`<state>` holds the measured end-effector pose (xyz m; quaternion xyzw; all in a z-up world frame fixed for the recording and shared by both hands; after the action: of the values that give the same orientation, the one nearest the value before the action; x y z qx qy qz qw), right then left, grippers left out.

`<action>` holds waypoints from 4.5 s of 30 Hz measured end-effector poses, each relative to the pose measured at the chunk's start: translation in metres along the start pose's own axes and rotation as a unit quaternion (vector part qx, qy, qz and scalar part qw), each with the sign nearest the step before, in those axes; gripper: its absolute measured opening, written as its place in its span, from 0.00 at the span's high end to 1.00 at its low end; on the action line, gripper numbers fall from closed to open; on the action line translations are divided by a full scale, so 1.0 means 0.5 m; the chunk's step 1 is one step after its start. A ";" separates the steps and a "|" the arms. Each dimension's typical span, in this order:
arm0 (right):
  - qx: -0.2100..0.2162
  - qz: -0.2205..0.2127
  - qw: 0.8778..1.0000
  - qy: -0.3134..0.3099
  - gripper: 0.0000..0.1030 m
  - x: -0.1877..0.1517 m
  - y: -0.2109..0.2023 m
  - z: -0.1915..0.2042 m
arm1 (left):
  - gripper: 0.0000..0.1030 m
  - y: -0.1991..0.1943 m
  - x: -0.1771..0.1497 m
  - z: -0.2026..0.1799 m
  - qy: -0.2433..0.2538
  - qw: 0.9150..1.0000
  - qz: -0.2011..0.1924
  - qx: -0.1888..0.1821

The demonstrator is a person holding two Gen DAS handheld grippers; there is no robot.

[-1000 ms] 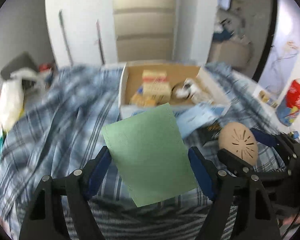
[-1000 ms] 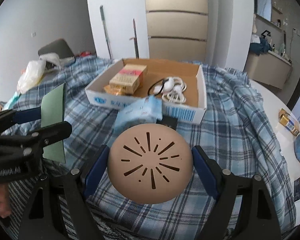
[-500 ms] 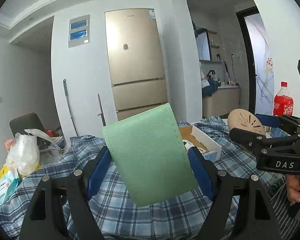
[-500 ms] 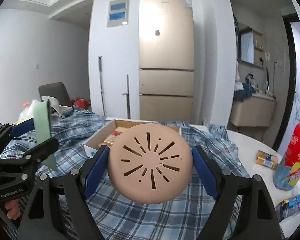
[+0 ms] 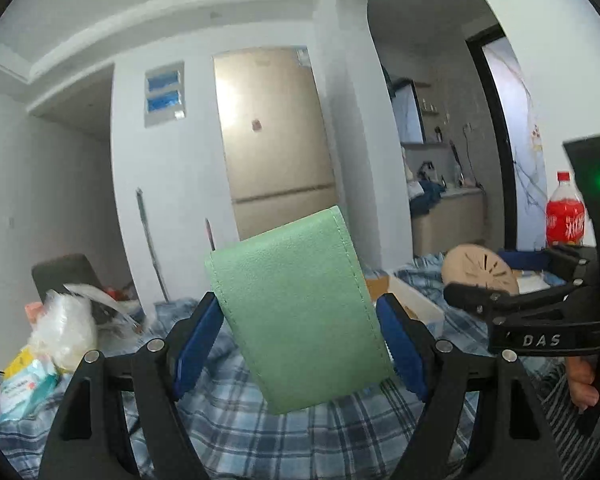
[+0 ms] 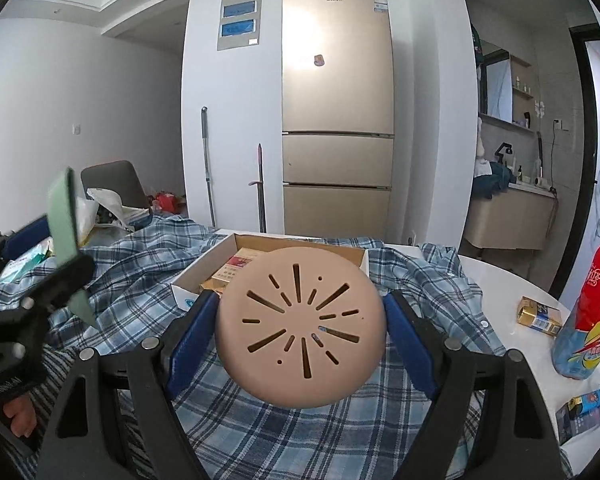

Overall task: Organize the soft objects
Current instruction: 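Carry the green card in the left tool while the right tool carries the disc to the box, then open both tools to drop the green card and tan disc into the box, then lift both tools away from the box back over the table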

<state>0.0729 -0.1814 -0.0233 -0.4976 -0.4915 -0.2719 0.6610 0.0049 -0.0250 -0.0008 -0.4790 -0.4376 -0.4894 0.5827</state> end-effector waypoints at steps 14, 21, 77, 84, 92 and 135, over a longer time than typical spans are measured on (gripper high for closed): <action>-0.013 -0.035 0.999 0.002 0.20 0.123 -0.041 -0.014 | 0.22 -0.004 0.166 0.005 0.062 0.996 -0.032 -0.052; -0.024 -0.062 0.998 -0.017 0.20 0.233 -0.006 -0.036 | 0.22 0.064 0.270 0.010 0.049 0.996 -0.019 -0.074; 0.069 0.153 0.986 -0.007 0.08 0.047 0.335 -0.066 | 0.12 0.459 0.060 -0.008 0.036 0.971 0.205 -0.122; 0.057 0.120 0.991 0.014 0.07 0.077 0.307 -0.084 | 0.00 0.416 0.101 0.013 0.014 0.987 0.130 -0.090; 0.030 0.057 0.998 0.021 0.04 0.139 0.244 -0.089 | 0.00 0.355 0.155 0.037 -0.010 0.996 0.057 -0.066; -0.055 -0.067 0.995 0.041 0.01 0.035 0.022 -0.073 | 0.00 0.098 0.016 0.013 -0.050 0.998 0.034 -0.017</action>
<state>0.1023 -0.2090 -0.0122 -0.4873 -0.4809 -0.3621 0.6326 0.0541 -0.0169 0.0016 -0.5271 -0.4415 -0.4518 0.5684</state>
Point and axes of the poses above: each gripper's, at about its wrist camera, not at the fingertips, and y roughly the way its jaws point, z to its left, x to its top, the point moved 1 cm from there along y, roughly the way its jaws point, and after that the axes turned 5 degrees about x, right-handed, at the moved point
